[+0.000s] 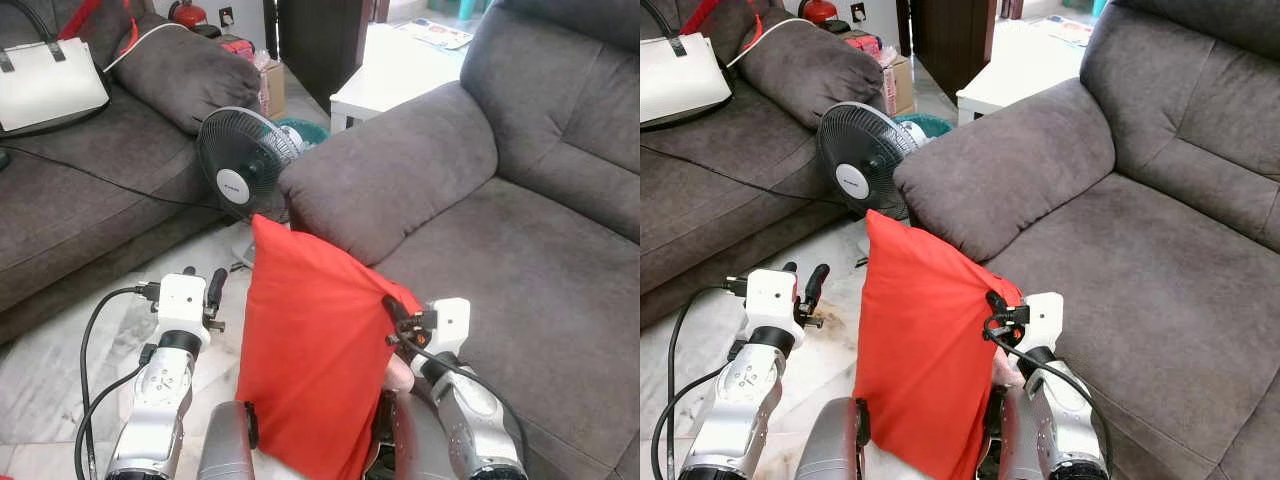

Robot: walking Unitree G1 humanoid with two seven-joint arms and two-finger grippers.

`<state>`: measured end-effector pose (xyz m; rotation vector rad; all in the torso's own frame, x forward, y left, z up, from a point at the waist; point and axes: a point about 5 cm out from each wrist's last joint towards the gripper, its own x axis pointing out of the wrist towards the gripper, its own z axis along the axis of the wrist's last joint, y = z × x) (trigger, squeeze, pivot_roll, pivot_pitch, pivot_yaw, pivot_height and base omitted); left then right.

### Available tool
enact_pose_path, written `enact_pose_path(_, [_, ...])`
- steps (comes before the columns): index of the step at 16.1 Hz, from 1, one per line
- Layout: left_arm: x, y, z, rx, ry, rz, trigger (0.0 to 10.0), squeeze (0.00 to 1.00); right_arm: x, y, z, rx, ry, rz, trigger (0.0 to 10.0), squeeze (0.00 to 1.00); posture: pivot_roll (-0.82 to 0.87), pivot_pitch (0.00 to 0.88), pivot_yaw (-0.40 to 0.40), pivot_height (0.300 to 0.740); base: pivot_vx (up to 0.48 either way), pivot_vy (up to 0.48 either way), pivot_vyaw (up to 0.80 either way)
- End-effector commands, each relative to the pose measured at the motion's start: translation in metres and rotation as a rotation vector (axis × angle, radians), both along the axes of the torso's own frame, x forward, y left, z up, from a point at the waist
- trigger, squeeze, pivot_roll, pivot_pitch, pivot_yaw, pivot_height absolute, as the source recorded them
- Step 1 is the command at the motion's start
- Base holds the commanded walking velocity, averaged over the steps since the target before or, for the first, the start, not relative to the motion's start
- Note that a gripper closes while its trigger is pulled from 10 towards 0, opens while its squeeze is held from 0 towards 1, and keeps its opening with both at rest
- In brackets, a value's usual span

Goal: Move the pillow to the sofa from floor

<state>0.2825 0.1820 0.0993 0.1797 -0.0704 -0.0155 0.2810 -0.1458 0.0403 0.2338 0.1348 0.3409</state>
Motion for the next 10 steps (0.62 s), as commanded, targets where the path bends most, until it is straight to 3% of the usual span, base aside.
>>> enact_pose_path(1, [0.0026, -0.0023, 0.0040, -0.007, -0.020, -0.009, 10.0, 0.00, 0.0132, -0.0061, 0.0342, 0.010, -0.156, -0.034, 10.0, 0.00, 0.17, 0.055, -0.052, 0.568, 0.000, 0.000, 0.00])
enact_pose_path(5, [0.0075, -0.0080, 0.0058, -0.015, -0.025, -0.022, 10.0, 0.00, 0.0140, -0.0091, 0.0370, 0.011, -0.155, -0.058, 10.0, 0.00, 0.17, 0.061, -0.048, 0.568, 0.000, 0.000, 0.00])
enact_pose_path(10, [0.0102, -0.0061, 0.0079, -0.014, -0.033, -0.015, 10.0, 0.00, 0.0178, -0.0035, 0.0401, 0.021, -0.156, -0.053, 10.0, 0.00, 0.18, 0.057, -0.047, 0.613, 0.000, 0.000, 0.00])
